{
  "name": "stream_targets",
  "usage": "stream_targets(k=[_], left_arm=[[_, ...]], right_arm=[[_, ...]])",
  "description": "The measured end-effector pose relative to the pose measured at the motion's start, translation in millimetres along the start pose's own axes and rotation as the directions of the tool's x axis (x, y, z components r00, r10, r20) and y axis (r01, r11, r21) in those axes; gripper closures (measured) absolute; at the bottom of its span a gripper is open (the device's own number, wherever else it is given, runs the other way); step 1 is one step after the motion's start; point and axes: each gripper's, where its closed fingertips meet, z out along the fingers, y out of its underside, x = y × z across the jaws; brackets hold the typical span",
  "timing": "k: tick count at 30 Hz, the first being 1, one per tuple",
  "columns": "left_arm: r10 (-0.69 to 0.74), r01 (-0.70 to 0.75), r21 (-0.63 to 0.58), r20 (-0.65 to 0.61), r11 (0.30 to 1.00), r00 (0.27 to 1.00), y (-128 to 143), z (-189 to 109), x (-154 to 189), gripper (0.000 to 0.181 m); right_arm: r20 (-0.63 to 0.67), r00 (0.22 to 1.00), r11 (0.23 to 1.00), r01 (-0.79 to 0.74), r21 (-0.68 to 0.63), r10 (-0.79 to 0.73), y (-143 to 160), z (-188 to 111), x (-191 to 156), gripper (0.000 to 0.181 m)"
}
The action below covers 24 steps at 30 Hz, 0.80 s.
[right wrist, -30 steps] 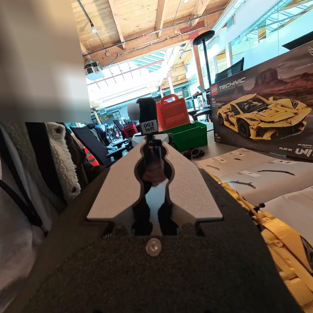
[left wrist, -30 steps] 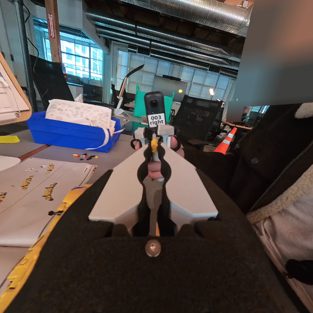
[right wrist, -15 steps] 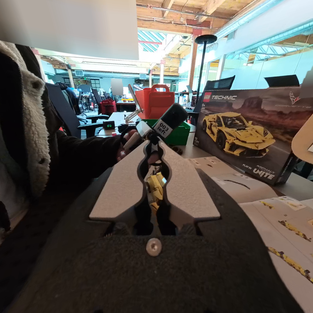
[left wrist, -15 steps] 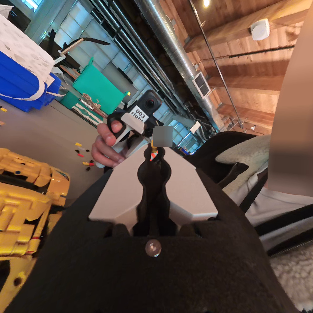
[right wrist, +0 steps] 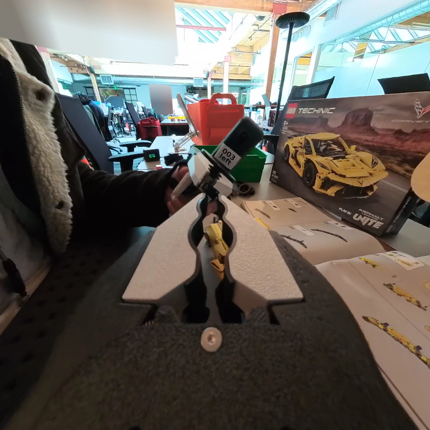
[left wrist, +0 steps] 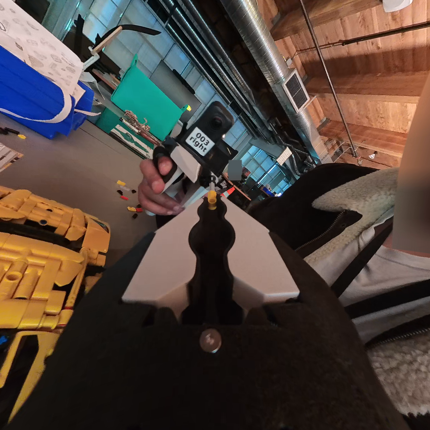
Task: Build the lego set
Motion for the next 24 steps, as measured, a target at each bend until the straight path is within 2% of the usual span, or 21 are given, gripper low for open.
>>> stream_targets(k=[3,6,8,11,14,17,19,24], left_arm=[[0.029,-0.029,-0.015,0.024,0.999,0.999,1.3,-0.8,-2.1,0.174],[0.069,-0.066,-0.040,0.068,0.997,0.995,4.3,-1.4,-7.4,0.174],[0.109,-0.104,-0.054,0.094,0.993,0.990,5.3,-1.7,-9.7,0.174],[0.195,-0.183,-0.091,0.145,0.979,0.970,7.5,-2.1,-13.4,0.174],[0.281,-0.256,-0.150,0.185,0.955,0.942,12.5,-1.4,-17.0,0.174],[0.329,-0.297,-0.171,0.204,0.939,0.922,13.4,0.6,-18.1,0.174],[0.304,-0.277,-0.155,0.197,0.948,0.932,12.5,1.6,-16.9,0.174],[0.057,-0.052,-0.055,0.088,0.997,0.994,8.6,4.3,-9.0,0.174]], right_arm=[[0.007,1.000,1.000,-0.015,-0.027,0.016,3.7,-0.2,-1.9,0.170],[0.065,0.990,0.991,-0.122,-0.046,0.125,7.5,-0.5,-6.0,0.155],[0.084,0.978,0.981,-0.186,-0.049,0.189,8.1,-0.5,-6.0,0.151],[0.092,0.953,0.957,-0.284,-0.056,0.288,9.2,0.3,-3.9,0.151],[0.075,0.928,0.929,-0.358,-0.099,0.366,16.7,0.0,0.8,0.162],[0.061,0.934,0.933,-0.344,-0.106,0.352,18.8,-1.8,2.5,0.166],[0.051,0.951,0.949,-0.299,-0.097,0.305,17.3,-2.5,2.7,0.166],[0.020,0.998,0.997,-0.052,-0.057,0.053,6.9,-3.2,-0.4,0.167]])
